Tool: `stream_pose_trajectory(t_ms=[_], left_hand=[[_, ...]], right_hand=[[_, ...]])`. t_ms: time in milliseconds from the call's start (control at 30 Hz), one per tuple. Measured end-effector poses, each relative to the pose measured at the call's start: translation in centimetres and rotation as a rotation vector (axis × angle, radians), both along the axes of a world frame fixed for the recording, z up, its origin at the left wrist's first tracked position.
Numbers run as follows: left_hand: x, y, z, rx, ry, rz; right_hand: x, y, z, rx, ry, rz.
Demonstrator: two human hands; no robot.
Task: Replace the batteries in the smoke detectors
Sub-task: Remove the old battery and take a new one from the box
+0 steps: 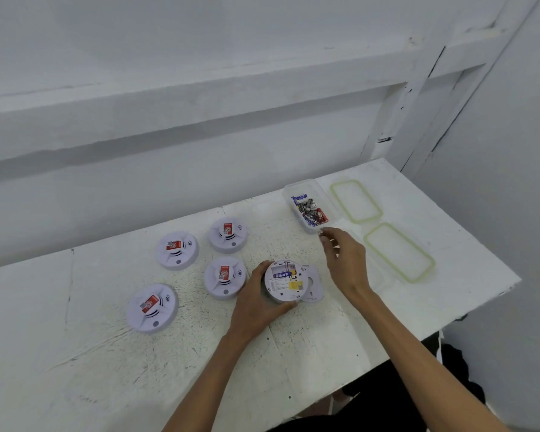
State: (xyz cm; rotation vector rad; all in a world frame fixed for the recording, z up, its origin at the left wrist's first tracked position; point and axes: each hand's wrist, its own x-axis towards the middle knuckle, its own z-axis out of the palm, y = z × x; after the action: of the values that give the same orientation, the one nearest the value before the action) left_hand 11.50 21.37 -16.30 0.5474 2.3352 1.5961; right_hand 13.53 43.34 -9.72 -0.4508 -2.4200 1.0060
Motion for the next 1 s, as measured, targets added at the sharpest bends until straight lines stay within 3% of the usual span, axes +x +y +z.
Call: stream_pose_trajectory(t_ms=[433, 1000], left_hand=[[-0.1, -0.1, -0.1, 0.006, 0.006, -0.001], [-0.1, 0.0, -0.2, -0.007, 0.013, -0.014]], right_hand=[[0.7, 4.5, -2.2, -0.190, -0.350, -0.086], [0.9, 4.0, -2.5, -0.120, -0.427, -0.094]])
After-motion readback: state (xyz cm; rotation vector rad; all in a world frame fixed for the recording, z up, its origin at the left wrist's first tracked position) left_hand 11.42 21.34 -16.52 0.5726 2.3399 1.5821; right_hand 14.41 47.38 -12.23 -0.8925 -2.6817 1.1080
